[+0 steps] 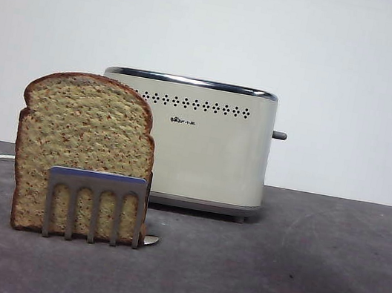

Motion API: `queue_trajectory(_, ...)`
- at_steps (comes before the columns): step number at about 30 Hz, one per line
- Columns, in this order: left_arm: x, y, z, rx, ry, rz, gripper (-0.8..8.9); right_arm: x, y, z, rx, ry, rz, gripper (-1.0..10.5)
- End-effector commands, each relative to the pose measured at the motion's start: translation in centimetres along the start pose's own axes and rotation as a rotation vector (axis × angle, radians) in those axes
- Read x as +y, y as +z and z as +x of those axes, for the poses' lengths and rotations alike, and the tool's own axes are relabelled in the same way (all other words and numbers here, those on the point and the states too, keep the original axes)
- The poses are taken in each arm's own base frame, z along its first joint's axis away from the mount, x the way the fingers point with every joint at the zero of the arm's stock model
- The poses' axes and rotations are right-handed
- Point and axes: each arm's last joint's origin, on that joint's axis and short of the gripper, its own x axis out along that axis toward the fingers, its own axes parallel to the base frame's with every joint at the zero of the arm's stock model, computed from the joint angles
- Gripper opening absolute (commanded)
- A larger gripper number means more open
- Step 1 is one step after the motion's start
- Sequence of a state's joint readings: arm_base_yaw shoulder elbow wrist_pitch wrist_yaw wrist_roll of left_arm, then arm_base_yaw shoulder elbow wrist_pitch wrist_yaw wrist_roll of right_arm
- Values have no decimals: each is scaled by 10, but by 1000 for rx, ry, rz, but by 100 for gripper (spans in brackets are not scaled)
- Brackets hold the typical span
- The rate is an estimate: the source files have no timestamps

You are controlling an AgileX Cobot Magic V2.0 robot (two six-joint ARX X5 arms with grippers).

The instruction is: Pick up a slice of bread from the rack,put the bread on the toaster,press the button

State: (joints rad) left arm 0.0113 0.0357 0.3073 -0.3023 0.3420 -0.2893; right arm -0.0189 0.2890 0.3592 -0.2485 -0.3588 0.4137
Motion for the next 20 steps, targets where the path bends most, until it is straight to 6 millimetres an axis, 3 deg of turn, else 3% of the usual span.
queue_trajectory(1, -9, 19, -6, -21, -43, 24, -7, 9, 17, 0, 45, 36, -45, -12)
queue_trajectory(13, -34, 78, -4, 208, -292, 107, -7, 53, 86, -13, 286, 140, -288, -12)
queue_trajectory(20, -45, 105, -4, 339, -369, 175, -7, 70, 103, -22, 451, 186, -342, -12)
